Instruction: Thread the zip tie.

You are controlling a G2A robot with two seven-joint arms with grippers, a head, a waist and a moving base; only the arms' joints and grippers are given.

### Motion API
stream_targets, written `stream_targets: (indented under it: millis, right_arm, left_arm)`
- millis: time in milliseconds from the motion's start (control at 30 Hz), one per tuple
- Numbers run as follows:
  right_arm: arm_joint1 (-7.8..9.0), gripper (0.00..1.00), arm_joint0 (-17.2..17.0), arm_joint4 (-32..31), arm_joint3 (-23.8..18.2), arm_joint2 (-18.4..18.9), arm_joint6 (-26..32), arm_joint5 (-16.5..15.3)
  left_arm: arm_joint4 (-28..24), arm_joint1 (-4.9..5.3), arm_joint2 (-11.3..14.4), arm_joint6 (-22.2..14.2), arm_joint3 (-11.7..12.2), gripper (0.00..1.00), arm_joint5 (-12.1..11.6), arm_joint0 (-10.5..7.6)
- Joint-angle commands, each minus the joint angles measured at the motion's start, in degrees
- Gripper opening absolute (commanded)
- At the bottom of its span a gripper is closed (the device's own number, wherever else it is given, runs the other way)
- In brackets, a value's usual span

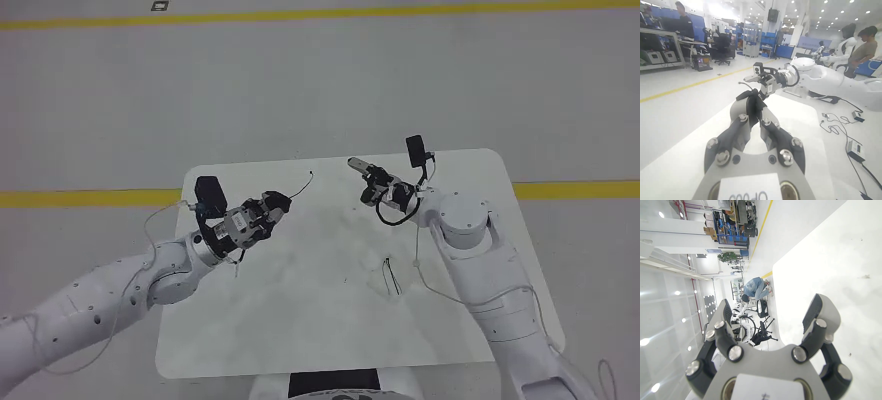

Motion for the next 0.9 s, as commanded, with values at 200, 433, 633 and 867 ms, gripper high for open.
stream_targets:
  millis: [200, 433, 633, 867]
  right_arm:
    - [0.0, 1.0, 0.0, 0.0, 0.0, 0.0, 0.0, 0.0]
    - [0.0, 1.0, 0.0, 0.0, 0.0, 0.0, 0.0, 0.0]
    - [0.0, 1.0, 0.0, 0.0, 0.0, 0.0, 0.0, 0.0]
    - [0.0, 1.0, 0.0, 0.0, 0.0, 0.0, 0.0, 0.0]
  left_arm:
    - [6.18, 1.85, 0.0, 1.68, -0.22, 0.0, 0.0, 3.86]
    - [7.49, 2.27, 0.0, 4.36, 0.35, 0.0, 0.0, 4.81]
    - [7.15, 2.18, 0.0, 3.97, -0.17, 0.0, 0.0, 5.01]
    - [0.22, 1.57, 0.0, -3.9, 0.0, 0.0, 0.0, 2.62]
